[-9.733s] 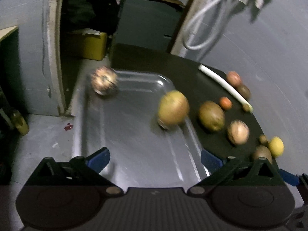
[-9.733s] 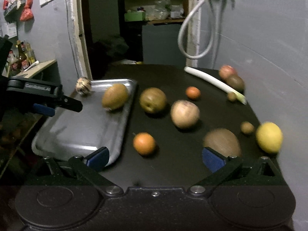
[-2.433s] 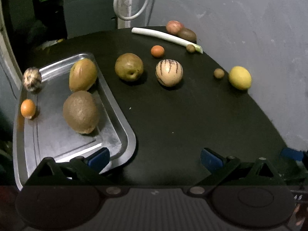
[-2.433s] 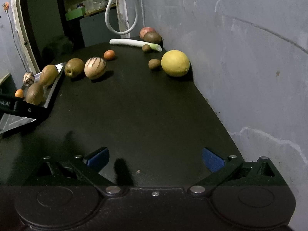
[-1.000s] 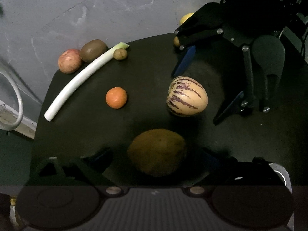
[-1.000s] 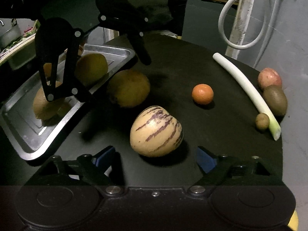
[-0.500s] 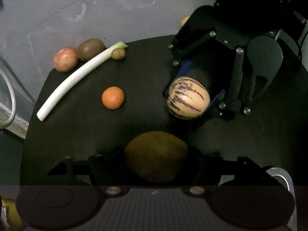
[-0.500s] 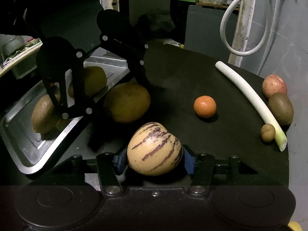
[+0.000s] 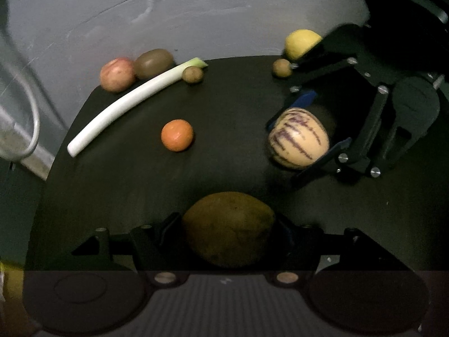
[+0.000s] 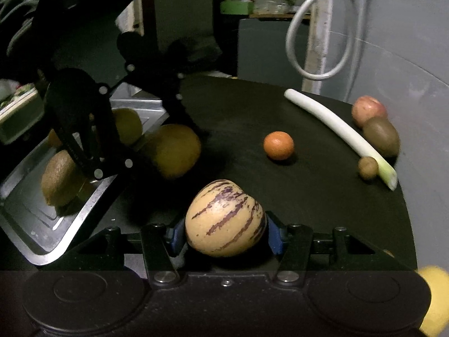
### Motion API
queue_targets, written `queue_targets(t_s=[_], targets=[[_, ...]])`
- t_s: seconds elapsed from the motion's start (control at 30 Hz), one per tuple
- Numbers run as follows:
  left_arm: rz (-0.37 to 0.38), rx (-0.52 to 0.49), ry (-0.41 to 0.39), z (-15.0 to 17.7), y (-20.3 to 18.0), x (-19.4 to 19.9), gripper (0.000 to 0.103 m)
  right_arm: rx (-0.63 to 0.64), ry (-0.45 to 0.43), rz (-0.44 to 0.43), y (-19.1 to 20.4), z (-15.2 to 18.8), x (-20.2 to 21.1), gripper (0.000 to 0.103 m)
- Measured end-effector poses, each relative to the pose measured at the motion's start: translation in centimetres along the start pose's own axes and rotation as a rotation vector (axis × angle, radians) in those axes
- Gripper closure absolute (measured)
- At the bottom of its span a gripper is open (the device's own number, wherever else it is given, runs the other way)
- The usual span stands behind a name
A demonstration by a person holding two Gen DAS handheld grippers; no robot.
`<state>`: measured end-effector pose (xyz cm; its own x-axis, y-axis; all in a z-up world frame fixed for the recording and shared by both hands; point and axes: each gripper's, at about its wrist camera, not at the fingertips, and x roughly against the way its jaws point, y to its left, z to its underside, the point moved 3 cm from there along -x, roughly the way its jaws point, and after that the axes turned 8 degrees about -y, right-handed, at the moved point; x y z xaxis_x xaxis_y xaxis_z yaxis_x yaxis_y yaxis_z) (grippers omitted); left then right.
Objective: Organize fruits
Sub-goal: 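Grasp the large brown-green mango with the left tool while the right tool holds the melon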
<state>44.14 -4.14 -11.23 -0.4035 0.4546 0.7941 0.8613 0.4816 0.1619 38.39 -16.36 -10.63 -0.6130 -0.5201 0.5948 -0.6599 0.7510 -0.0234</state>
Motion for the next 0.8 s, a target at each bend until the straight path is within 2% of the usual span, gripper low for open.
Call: queue_targets(t_s=[0.2, 0.37, 0.57, 0.8], targets=[[-0.041, 0.174, -0.041, -0.2, -0.2, 1.5, 0.030, -0.047, -0.021, 0.048, -0.1, 0.5, 1.7, 0.045], [-0.093, 0.361, -0.086, -0.4, 0.1, 3.1, 0.030, -0.068, -0.048, 0.084, 0.2, 0.4, 3.2, 0.045], [-0.229, 0.595, -0.164, -0.1, -0.3, 6.3, 0.030, -0.088, -0.053, 0.118, 1.3, -0.2, 4.4, 0.045], [-0.386, 0.812, -0.278, 1.9, -2.2, 10.7, 0.030, -0.108, -0.068, 0.097, 4.1, -0.5, 5.3, 0.045]])
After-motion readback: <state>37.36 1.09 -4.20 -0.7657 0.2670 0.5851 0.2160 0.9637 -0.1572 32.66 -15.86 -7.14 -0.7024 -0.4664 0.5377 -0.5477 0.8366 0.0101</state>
